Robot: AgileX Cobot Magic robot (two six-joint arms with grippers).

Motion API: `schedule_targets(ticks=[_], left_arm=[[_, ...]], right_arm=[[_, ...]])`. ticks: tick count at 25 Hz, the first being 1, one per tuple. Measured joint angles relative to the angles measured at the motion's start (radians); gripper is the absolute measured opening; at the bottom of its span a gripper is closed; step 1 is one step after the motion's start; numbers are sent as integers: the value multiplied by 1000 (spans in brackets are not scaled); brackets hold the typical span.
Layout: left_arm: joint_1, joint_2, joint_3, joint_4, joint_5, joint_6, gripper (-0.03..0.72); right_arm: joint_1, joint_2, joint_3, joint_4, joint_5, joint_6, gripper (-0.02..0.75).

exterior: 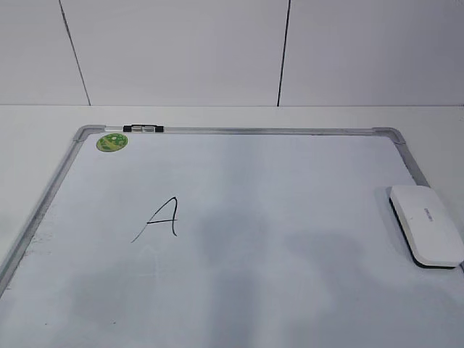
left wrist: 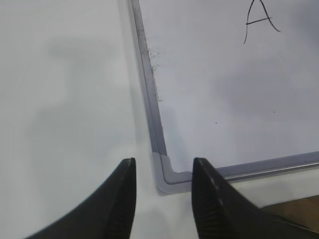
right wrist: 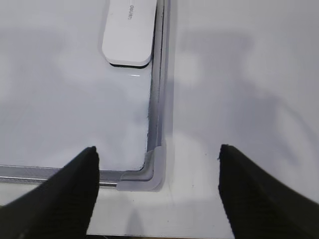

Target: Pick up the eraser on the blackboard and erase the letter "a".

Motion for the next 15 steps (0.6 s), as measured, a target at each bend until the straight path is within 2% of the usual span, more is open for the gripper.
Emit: schedule_targets(ticks=[3, 9, 15], left_arm=[[13, -58, 0, 0, 0, 0, 279], [23, -190, 0, 0, 3, 0, 264], [23, -289, 0, -2, 6, 0, 246]], right_arm=[[-23, -32, 0, 0, 0, 0, 593], [-126, -123, 0, 0, 0, 0, 593], [-143, -221, 0, 0, 0, 0, 593]])
